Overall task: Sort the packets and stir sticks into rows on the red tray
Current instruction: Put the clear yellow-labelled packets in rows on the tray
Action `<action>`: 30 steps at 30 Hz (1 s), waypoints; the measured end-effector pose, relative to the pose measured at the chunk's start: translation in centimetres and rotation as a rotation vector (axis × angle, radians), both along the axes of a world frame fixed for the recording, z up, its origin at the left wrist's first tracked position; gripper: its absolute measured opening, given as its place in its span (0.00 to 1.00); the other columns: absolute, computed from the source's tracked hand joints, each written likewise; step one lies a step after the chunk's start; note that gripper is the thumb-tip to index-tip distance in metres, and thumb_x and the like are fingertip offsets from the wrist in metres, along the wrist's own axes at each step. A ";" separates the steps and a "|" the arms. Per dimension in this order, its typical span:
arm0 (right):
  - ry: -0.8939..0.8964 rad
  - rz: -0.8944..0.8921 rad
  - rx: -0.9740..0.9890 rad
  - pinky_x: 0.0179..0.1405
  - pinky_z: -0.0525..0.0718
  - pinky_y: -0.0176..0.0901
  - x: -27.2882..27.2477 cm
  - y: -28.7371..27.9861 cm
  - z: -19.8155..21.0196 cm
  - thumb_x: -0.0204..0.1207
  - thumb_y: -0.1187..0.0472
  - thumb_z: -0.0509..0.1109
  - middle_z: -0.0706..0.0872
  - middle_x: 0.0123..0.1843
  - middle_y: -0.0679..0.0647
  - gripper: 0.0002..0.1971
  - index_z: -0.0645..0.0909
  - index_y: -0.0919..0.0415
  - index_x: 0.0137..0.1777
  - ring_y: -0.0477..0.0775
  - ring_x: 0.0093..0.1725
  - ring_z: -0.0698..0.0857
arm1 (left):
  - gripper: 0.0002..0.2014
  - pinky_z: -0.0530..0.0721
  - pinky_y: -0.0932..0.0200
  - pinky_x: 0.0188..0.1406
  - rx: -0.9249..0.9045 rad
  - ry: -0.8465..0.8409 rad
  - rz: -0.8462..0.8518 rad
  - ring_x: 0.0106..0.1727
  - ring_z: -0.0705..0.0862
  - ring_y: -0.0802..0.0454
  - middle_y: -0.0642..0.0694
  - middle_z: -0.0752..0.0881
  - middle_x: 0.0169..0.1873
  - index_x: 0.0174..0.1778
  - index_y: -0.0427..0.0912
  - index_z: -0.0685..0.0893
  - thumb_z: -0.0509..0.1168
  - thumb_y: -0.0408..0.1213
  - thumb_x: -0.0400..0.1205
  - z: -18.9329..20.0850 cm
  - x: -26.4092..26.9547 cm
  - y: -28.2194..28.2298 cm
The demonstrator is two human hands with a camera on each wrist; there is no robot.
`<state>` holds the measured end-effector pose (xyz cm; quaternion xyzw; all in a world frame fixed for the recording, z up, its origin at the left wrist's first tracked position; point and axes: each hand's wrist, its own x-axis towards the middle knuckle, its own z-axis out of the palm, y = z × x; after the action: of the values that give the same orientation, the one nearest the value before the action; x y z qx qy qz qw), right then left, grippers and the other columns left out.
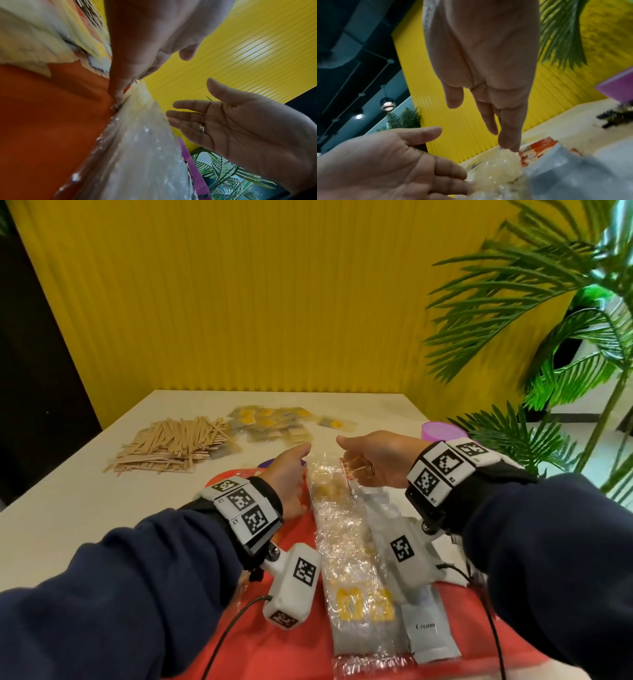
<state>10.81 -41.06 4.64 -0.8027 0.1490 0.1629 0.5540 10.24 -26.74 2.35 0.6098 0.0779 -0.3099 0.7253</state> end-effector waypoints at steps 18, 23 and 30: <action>-0.115 0.706 -1.117 0.70 0.68 0.44 -1.0 2.6 -0.2 0.85 0.58 0.56 0.73 0.75 0.58 0.21 0.68 0.63 0.76 0.56 0.73 0.72 | 0.16 0.69 0.64 0.29 0.434 -0.018 -0.309 0.39 0.77 0.52 0.41 0.85 0.43 0.50 0.39 0.80 0.76 0.34 0.70 -2.4 -3.1 2.2; -0.118 0.722 -1.148 0.66 0.70 0.43 0.1 3.0 -0.8 0.80 0.60 0.65 0.75 0.72 0.54 0.24 0.70 0.57 0.75 0.54 0.70 0.74 | 0.11 0.68 0.64 0.26 0.537 -0.001 -0.338 0.46 0.75 0.47 0.41 0.83 0.45 0.34 0.41 0.78 0.76 0.31 0.69 -3.1 -2.8 1.6; -0.140 0.720 -1.179 0.61 0.71 0.40 0.7 2.9 -1.1 0.80 0.60 0.66 0.79 0.68 0.54 0.19 0.76 0.61 0.70 0.53 0.67 0.77 | 0.11 0.68 0.66 0.29 0.514 -0.018 -0.330 0.46 0.75 0.50 0.43 0.82 0.40 0.33 0.42 0.76 0.73 0.28 0.72 -3.2 -2.6 1.1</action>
<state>11.54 -38.19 3.49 -0.9778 -0.0990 0.1762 -0.0545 7.65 -25.69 -0.84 0.7806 0.0474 -0.3880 0.4877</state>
